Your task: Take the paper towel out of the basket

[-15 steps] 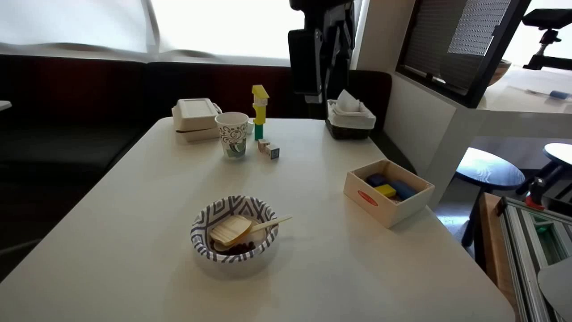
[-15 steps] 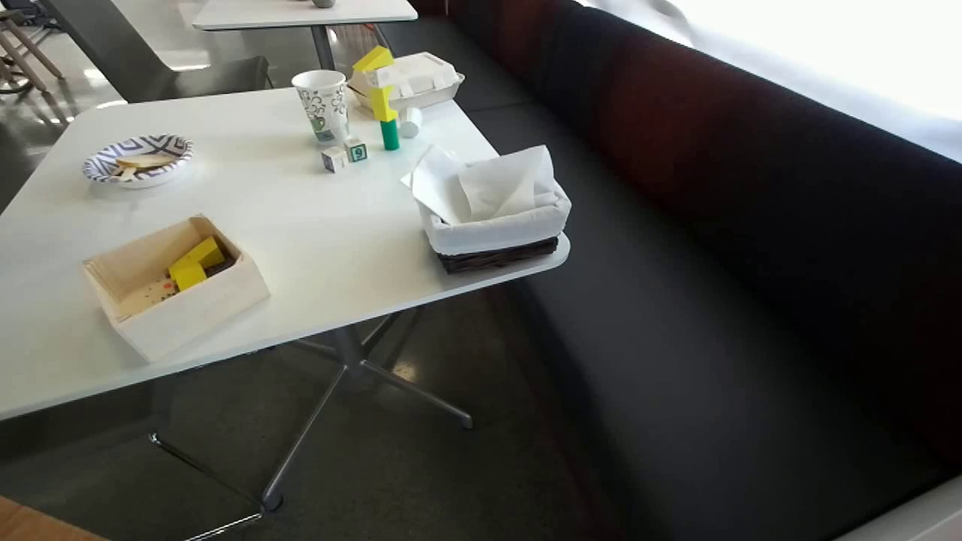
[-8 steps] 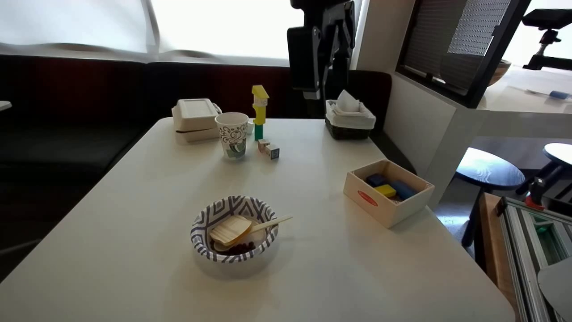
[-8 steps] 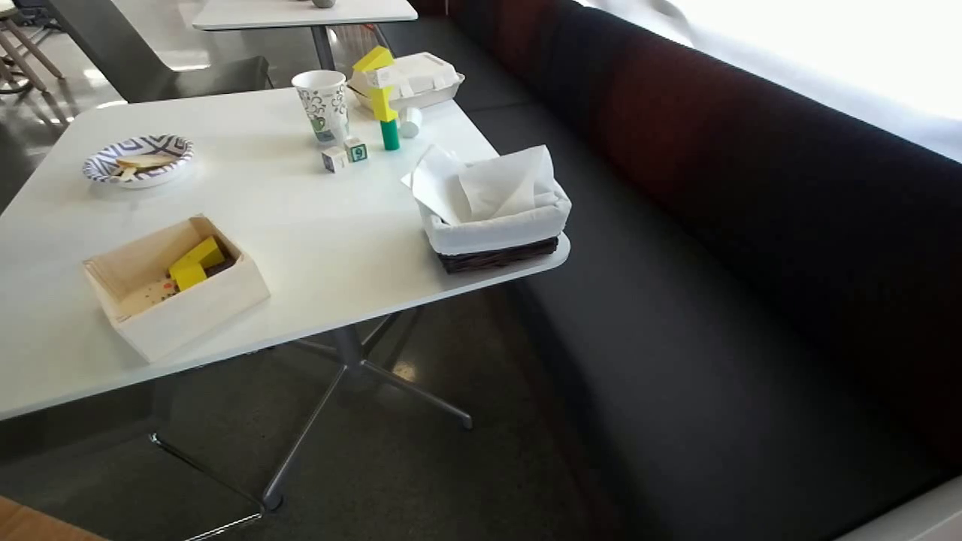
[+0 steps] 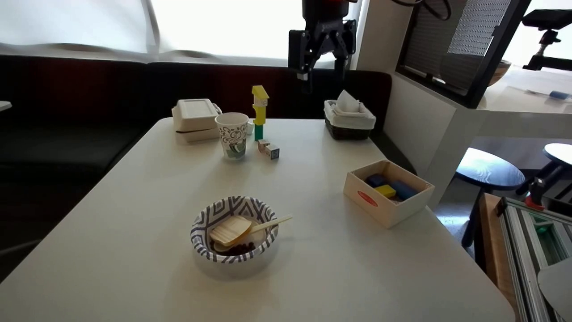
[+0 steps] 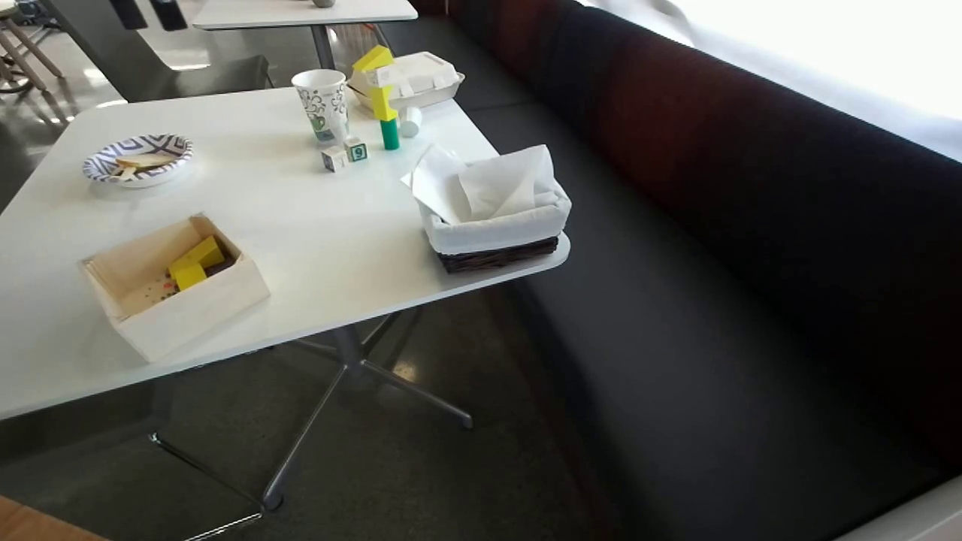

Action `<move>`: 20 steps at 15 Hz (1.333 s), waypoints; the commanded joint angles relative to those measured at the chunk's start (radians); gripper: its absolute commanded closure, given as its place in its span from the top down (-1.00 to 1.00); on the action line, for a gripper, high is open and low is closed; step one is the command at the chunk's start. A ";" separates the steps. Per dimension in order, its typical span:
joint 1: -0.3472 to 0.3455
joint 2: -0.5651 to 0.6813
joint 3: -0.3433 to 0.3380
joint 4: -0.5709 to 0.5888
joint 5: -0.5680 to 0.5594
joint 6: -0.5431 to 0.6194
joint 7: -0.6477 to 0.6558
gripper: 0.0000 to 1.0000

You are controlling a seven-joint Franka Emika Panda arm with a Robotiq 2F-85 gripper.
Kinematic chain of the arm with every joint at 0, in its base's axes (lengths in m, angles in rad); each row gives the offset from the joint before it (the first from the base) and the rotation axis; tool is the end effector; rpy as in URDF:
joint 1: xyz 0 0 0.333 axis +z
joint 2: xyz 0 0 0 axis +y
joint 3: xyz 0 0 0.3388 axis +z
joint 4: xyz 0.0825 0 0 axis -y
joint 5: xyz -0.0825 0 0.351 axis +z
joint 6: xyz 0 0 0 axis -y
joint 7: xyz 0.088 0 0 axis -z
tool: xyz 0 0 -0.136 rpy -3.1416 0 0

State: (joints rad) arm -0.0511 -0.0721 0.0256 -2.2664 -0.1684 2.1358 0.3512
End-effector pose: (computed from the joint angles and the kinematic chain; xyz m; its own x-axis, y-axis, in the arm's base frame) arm 0.4710 -0.0233 0.3988 0.9600 -0.2796 -0.0134 -0.2744 -0.9496 0.1518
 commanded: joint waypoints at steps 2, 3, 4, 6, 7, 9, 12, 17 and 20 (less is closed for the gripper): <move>-0.046 0.150 -0.078 0.088 -0.142 0.130 0.104 1.00; -0.046 0.175 -0.094 0.104 -0.190 0.162 0.165 1.00; -0.035 0.109 -0.091 0.060 -0.110 0.121 0.062 1.00; -0.038 0.153 -0.112 0.085 -0.155 0.155 0.112 1.00; -0.036 0.165 -0.114 0.094 -0.160 0.156 0.122 1.00; -0.033 0.170 -0.113 0.100 -0.162 0.156 0.133 1.00; -0.044 0.203 -0.129 0.132 -0.163 0.151 0.128 1.00; -0.077 0.308 -0.197 0.226 -0.170 0.145 0.038 1.00; -0.093 0.382 -0.236 0.276 -0.166 0.168 0.024 1.00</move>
State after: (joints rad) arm -0.1358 0.2239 -0.1828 -2.0574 -0.3334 2.2932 0.3896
